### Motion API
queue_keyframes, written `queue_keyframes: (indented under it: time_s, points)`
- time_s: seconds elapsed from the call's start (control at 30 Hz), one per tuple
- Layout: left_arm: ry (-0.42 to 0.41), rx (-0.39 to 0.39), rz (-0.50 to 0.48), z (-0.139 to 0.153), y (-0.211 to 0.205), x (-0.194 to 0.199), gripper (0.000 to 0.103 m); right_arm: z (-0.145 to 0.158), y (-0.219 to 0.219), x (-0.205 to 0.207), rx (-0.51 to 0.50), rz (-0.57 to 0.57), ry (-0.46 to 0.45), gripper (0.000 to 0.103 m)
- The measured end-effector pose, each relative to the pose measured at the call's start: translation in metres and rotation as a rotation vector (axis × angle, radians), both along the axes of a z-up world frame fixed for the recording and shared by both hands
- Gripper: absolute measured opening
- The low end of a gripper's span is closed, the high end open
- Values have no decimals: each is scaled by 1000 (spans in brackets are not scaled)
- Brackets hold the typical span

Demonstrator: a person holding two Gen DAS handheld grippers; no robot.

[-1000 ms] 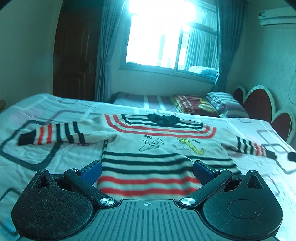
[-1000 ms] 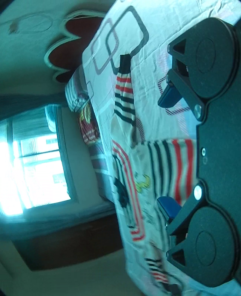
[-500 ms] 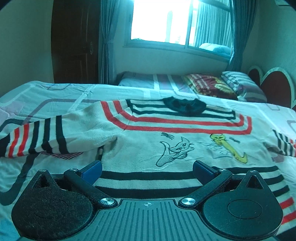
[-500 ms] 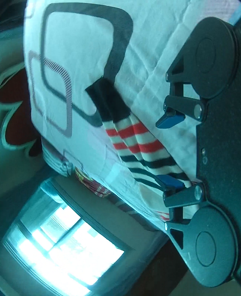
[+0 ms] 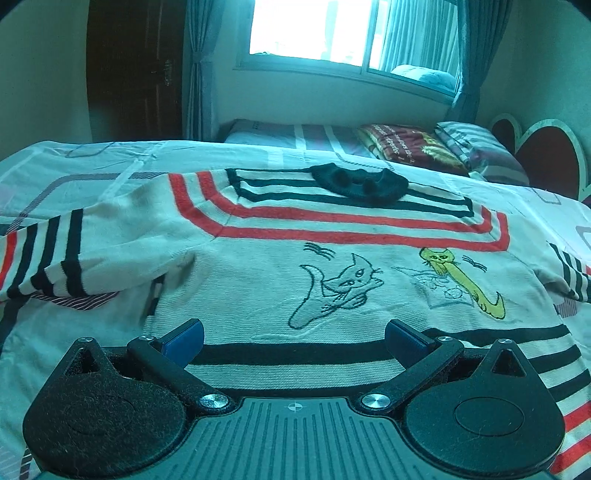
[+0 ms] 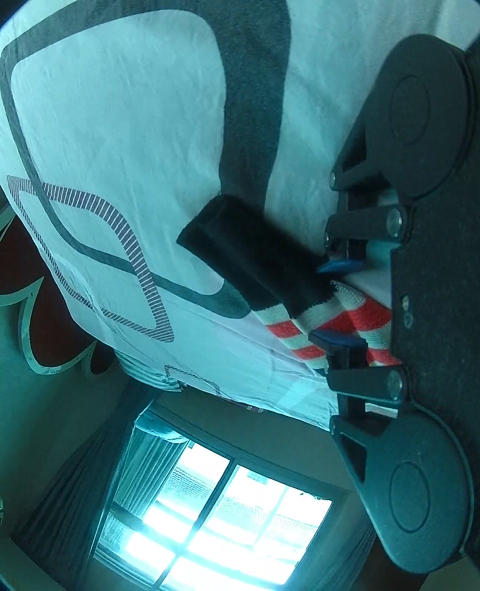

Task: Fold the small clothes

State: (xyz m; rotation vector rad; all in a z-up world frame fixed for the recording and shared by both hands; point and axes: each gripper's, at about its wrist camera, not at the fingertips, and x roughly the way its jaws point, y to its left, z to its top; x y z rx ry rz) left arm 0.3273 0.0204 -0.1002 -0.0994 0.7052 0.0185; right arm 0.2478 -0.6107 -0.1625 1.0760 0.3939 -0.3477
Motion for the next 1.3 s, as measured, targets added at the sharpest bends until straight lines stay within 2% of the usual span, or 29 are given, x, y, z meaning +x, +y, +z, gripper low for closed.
queue_keyframes:
  time_s: [0.03, 0.07, 0.1, 0.17, 0.2, 0.23, 0.27, 0.4, 0.5, 0.63, 0.7, 0.83, 0.93, 1.03, 1.2, 1.27, 1.3]
  points:
    - [1, 2, -2, 0, -1, 1, 103, 0, -2, 1, 1, -2, 6, 26]
    - [2, 5, -1, 1, 0, 2, 103, 1, -6, 3, -3, -3, 20, 12]
    - [2, 6, 1, 2, 1, 3, 103, 5, -8, 6, -30, -6, 44, 9]
    - [-3, 7, 14, 5, 7, 4, 103, 21, -2, 2, -127, 2, 23, 8]
    - [-5, 12, 19, 6, 11, 5, 103, 22, 2, 5, -198, 11, 54, 7]
    - [1, 23, 28, 6, 14, 6, 103, 10, -3, 11, -170, 17, 132, 7]
    - [15, 36, 42, 6, 18, 8, 103, 5, -8, 7, -134, 6, 92, 3]
    - [38, 51, 102, 9, 40, 5, 103, 30, 8, 16, -269, 39, 130, 7]
    - [72, 35, 148, 7, 60, 2, 103, 65, 50, 25, -467, 135, 83, 7]
    - [79, -20, 183, 5, 86, -11, 103, 99, 144, 52, -711, 385, 26, 7]
    - [73, -27, 188, 5, 93, -19, 103, 102, 193, 66, -775, 522, 15, 7]
    - [63, -8, 217, 10, 108, -35, 103, 93, 286, 84, -751, 757, -6, 7]
    - [55, 2, 244, 13, 123, -45, 103, 78, 343, 89, -719, 886, -4, 7]
    - [55, 0, 270, 15, 140, -53, 103, 68, 383, 88, -709, 966, -4, 7]
    - [49, -13, 286, 14, 159, -57, 103, 63, 418, 84, -714, 1032, -21, 9]
    - [33, -48, 279, 15, 160, -55, 88, 59, 424, 82, -706, 1052, -36, 12]
    - [33, -76, 271, 15, 160, -51, 78, 59, 426, 80, -712, 1066, -49, 19]
